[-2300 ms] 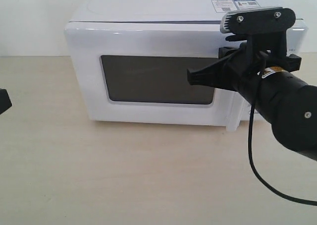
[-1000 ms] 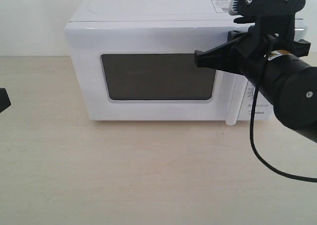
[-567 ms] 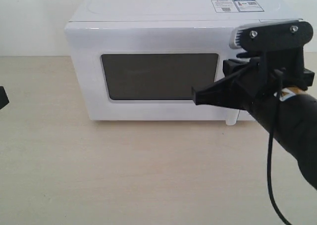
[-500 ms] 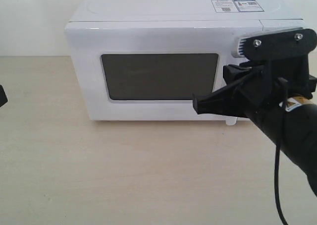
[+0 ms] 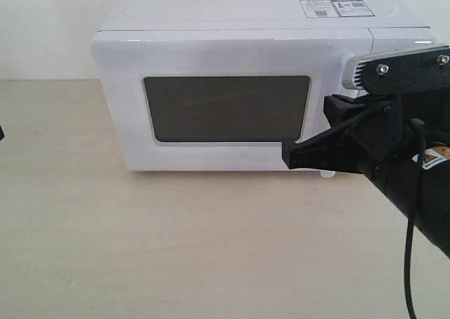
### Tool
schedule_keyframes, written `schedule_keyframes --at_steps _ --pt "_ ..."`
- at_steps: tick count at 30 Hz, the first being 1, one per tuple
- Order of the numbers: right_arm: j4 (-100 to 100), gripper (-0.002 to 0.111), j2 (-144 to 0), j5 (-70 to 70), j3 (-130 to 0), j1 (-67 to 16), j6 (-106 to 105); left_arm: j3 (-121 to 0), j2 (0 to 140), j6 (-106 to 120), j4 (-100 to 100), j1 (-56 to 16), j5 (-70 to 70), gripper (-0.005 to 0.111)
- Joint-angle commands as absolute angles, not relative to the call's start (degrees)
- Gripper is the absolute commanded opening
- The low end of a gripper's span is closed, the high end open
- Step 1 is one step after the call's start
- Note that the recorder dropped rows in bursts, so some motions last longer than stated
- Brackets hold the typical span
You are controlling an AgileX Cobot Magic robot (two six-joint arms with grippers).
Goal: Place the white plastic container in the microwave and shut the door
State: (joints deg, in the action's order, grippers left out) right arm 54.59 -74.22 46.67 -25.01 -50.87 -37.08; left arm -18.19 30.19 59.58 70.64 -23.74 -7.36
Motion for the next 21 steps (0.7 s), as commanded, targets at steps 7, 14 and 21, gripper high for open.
schedule_keyframes --at_steps 7,14,21 --pt "54.6 0.0 -73.7 46.4 -24.7 -51.0 -37.4 -18.0 29.7 59.8 70.7 -24.0 -6.9 0.004" --pt "54.6 0.0 -73.7 46.4 -24.7 -51.0 -37.4 -18.0 29.7 59.8 70.7 -24.0 -6.9 0.004" --pt "54.6 0.0 -73.2 46.6 -24.7 -51.0 -38.4 -18.0 29.7 59.8 70.7 -24.0 -7.0 0.004"
